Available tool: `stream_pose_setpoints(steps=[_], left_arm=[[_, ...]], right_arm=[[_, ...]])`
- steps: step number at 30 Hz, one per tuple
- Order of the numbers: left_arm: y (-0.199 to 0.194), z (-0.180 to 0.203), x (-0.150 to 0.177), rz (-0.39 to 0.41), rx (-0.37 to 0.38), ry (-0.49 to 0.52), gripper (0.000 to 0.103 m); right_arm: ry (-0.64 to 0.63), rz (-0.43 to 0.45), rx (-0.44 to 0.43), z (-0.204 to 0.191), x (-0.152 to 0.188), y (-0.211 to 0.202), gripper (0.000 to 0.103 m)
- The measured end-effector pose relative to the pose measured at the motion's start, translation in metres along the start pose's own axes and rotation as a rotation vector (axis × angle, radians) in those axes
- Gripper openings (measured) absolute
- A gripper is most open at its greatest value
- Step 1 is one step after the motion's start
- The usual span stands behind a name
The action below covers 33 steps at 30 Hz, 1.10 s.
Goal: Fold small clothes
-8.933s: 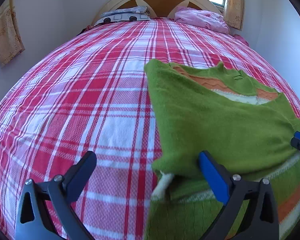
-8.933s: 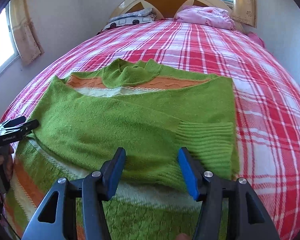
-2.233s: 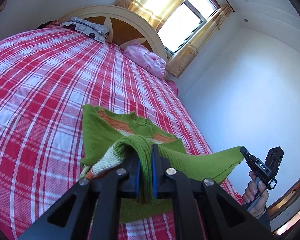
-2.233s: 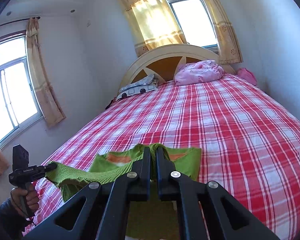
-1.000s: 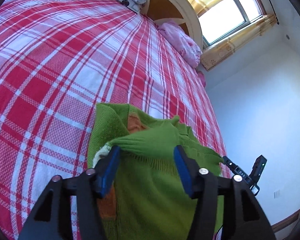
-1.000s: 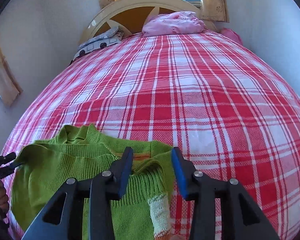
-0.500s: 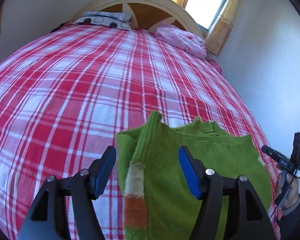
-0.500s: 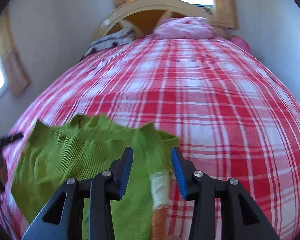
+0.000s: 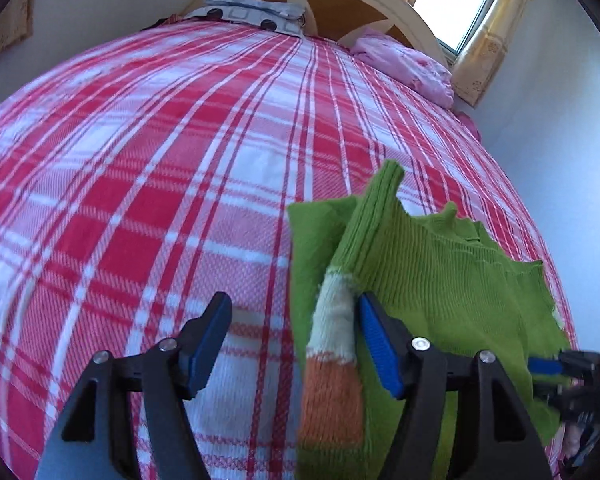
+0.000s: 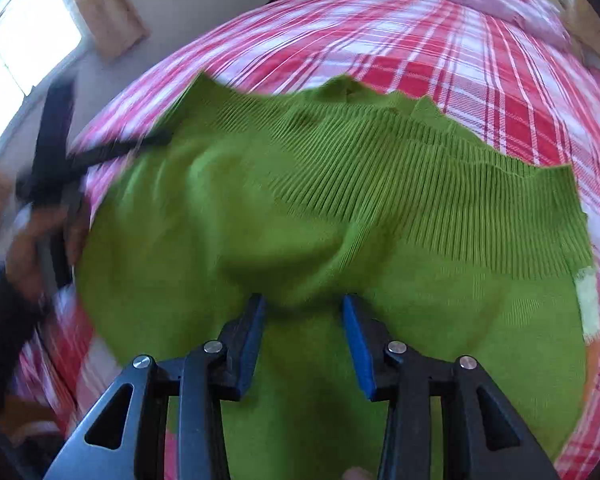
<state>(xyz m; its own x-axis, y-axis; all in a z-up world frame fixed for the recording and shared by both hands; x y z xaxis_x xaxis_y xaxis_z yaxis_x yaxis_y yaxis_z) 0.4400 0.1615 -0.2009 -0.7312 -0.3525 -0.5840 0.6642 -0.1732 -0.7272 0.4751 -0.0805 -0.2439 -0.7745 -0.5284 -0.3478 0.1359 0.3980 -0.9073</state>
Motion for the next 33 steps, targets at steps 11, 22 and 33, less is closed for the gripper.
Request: stream_pose_setpoints(steps=[11,22,33], left_arm=[[-0.024,-0.006,0.0,0.097,-0.004,0.001,0.076],[-0.004,-0.015,-0.016,0.059,-0.122,0.072,0.084],[-0.045,0.002,0.006,0.129,-0.085,0.085,0.09]], right_arm=[[0.145,0.106,0.203,0.063,-0.072,0.03,0.04],[-0.158,0.121,0.119,-0.059,-0.037,0.031,0.042],[0.142,0.226,0.153,0.039,-0.053,-0.015,0.043]])
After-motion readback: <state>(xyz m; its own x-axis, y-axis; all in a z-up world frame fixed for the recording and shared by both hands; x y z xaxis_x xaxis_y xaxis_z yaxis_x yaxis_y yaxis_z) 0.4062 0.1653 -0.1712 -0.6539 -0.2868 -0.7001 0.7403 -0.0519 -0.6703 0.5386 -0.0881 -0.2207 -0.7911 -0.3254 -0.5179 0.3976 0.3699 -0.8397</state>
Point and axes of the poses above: each gripper's, at about its wrist camera, not at the fingertips, and y roughly the way its jaws point, z to its right, x to its underside, the point moved 7 cm from there along y, roughly the way its jaws point, and after that the axes turned 3 degrees about x, right-handed, at the moved point
